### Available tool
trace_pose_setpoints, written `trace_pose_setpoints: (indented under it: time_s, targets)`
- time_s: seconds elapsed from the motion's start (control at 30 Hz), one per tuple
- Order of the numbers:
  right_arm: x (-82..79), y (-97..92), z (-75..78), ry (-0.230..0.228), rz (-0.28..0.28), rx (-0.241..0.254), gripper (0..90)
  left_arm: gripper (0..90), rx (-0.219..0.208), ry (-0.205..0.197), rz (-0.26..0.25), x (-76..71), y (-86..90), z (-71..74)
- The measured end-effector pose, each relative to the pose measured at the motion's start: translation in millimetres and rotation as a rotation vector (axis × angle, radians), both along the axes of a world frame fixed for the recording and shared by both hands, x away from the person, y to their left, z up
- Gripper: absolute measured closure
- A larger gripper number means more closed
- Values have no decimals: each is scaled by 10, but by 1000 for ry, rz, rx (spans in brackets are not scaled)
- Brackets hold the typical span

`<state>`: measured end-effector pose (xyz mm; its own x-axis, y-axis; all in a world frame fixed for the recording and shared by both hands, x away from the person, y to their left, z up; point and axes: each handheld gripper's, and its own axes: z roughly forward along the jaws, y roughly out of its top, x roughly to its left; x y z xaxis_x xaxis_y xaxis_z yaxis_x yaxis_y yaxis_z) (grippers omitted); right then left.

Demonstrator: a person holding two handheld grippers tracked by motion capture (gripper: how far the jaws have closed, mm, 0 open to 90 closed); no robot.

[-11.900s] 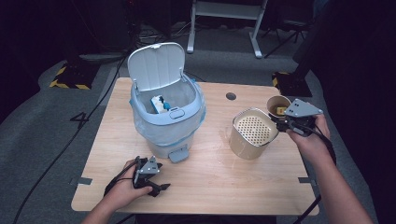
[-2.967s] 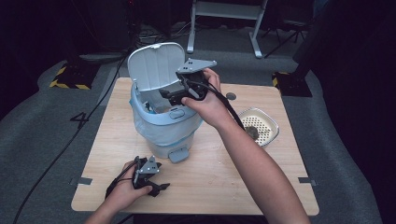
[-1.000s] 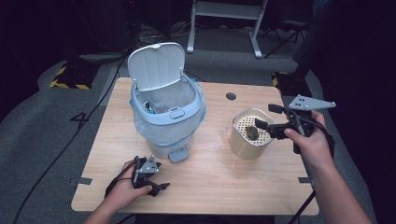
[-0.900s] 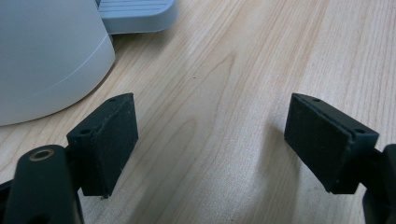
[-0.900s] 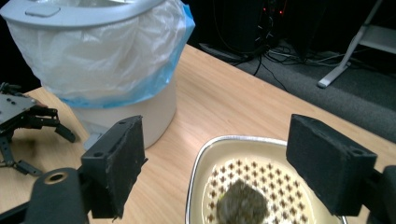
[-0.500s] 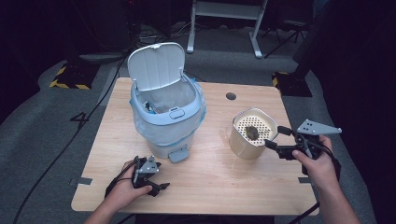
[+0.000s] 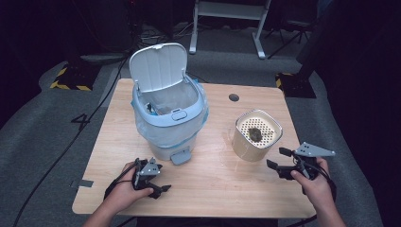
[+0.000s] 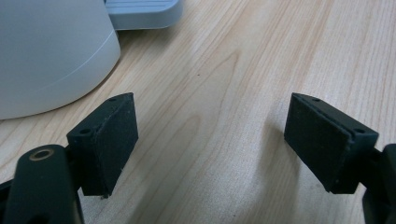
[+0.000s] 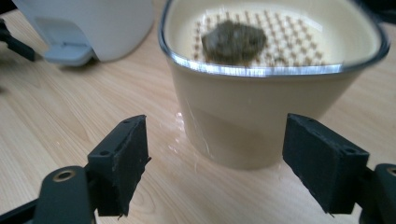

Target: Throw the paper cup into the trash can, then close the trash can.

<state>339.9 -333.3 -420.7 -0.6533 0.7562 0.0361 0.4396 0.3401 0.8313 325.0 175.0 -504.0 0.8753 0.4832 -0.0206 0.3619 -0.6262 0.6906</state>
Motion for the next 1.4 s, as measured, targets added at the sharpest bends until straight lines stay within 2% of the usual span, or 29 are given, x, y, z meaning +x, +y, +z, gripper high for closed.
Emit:
trace_pose_setpoints:
  time_s: [0.33,0.53,0.77,0.9,0.97,1.07,1.17,1.4]
  targets:
    - [-6,-35,-463,81,-28,-72,206,179,-1,-1,3,0,1,0]
    - [-15,-25,-676,89,-49,-101,182,181,0,-2,2,-7,3,-1]
    - [-12,1,-800,93,-53,-142,171,183,3,-7,8,-24,15,1]
    - [-11,-5,-838,93,-64,-131,155,200,-1,-8,16,-26,28,2]
    - [-11,-4,-838,92,-65,-133,154,234,-2,-9,23,-21,43,9]
    - [-12,-2,-839,92,-64,-133,154,339,22,-15,34,-24,80,48]
    - [-11,-3,-839,91,-64,-133,153,397,31,-23,41,-36,125,84]
    - [-12,-2,-839,91,-64,-134,153,432,-64,-5,71,-69,272,237]
